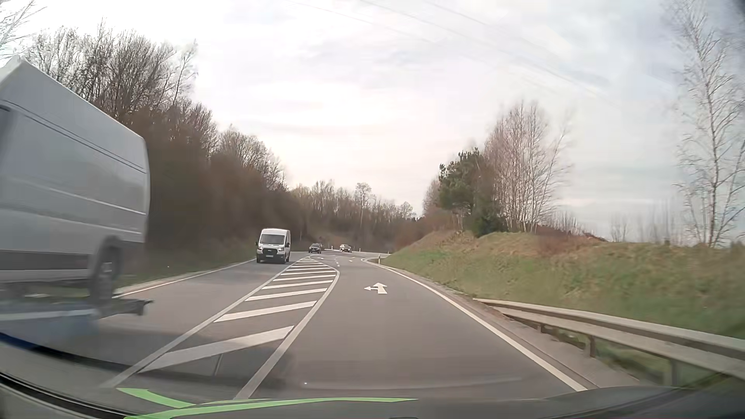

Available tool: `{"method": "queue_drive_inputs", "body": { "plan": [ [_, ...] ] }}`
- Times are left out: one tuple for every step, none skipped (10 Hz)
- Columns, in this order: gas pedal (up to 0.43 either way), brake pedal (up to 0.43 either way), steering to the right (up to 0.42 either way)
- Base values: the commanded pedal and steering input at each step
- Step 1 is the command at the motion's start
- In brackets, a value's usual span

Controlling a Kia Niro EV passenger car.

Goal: Follow the waypoints while adhering to traffic rules and regulations

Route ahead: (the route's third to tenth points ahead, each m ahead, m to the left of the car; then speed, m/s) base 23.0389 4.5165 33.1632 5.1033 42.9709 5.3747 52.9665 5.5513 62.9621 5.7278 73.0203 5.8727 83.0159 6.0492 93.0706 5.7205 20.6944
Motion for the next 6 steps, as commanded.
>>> {"method": "queue_drive_inputs", "body": {
  "plan": [
    [0.150,0.000,-0.004],
    [0.150,0.000,-0.007],
    [0.157,0.000,-0.010],
    [0.157,0.000,-0.010],
    [0.157,0.000,-0.010],
    [0.157,0.000,-0.010]
  ]
}}
